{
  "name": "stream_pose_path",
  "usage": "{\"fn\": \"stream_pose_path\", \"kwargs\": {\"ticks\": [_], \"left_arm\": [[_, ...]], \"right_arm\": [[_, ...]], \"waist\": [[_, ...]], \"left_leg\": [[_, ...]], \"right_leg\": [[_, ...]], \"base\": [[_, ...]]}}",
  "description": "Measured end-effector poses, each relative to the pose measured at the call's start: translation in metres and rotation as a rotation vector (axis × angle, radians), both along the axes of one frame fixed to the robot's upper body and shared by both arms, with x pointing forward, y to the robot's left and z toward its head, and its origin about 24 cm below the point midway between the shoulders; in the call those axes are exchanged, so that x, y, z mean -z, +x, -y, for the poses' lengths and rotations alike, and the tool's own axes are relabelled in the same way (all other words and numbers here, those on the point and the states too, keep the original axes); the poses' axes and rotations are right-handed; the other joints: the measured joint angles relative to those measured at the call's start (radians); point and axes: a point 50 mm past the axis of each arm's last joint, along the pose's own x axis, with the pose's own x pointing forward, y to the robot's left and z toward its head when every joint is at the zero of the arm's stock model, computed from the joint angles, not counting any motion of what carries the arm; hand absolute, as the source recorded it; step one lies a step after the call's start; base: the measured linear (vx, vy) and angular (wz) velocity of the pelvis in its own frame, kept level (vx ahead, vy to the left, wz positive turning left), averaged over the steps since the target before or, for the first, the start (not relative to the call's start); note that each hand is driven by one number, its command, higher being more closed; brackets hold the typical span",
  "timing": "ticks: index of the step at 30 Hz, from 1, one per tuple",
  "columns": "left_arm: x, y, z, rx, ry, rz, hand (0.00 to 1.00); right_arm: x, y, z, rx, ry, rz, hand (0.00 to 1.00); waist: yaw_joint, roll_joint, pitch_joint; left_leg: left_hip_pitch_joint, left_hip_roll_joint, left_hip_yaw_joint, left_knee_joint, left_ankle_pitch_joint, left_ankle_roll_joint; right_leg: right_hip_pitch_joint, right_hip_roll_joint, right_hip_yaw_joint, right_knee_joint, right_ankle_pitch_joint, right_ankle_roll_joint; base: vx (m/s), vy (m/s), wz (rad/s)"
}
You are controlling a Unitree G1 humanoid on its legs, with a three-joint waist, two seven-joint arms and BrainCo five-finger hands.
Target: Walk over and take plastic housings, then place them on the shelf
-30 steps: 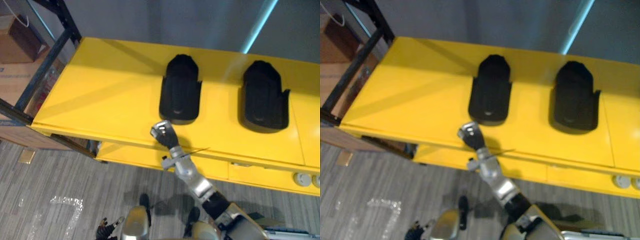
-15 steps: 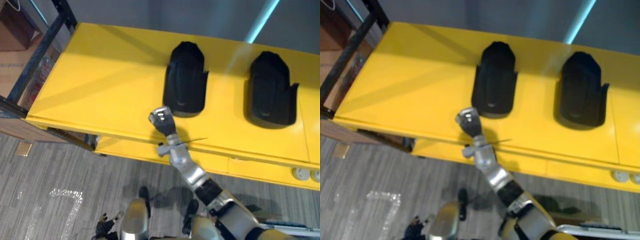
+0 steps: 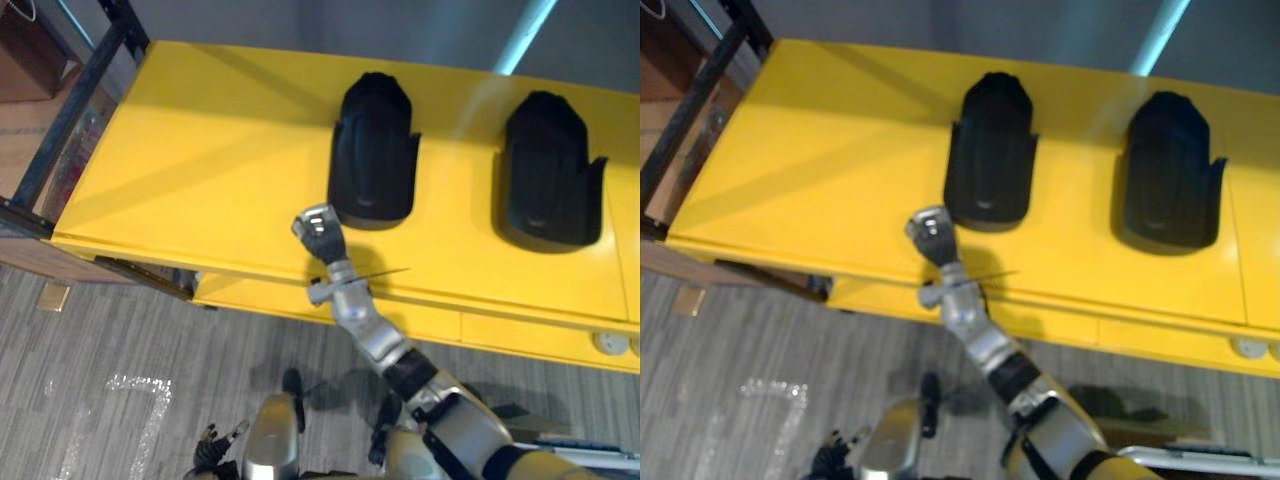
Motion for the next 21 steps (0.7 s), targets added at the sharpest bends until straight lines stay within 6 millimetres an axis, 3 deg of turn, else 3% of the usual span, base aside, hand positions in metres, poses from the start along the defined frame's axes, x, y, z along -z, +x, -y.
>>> {"fn": "stream_pose_path", "kwargs": {"ticks": [13, 21], "left_arm": [[-0.001, 0.003, 0.002, -0.018, -0.026, 0.022, 0.0], [-0.001, 0.003, 0.0, -0.035, -0.026, 0.024, 0.0]], "right_arm": [[-0.008, 0.013, -0.002, 0.04, -0.026, 0.016, 1.0], [-0.008, 0.011, -0.004, 0.002, -0.027, 0.033, 1.0]], "waist": [[0.004, 0.0, 0.005], [0.003, 0.0, 0.005]], "left_leg": [[-0.001, -0.003, -0.003, -0.001, 0.0, 0.0], [0.0, -0.003, -0.002, -0.003, 0.0, 0.0]], "right_leg": [[0.0, -0.002, -0.006, 0.001, 0.0, 0.001], [0.002, -0.002, -0.006, 0.0, 0.0, 0.0]], "base": [[0.0, 0.0, 0.0], [0.0, 0.0, 0.0]]}}
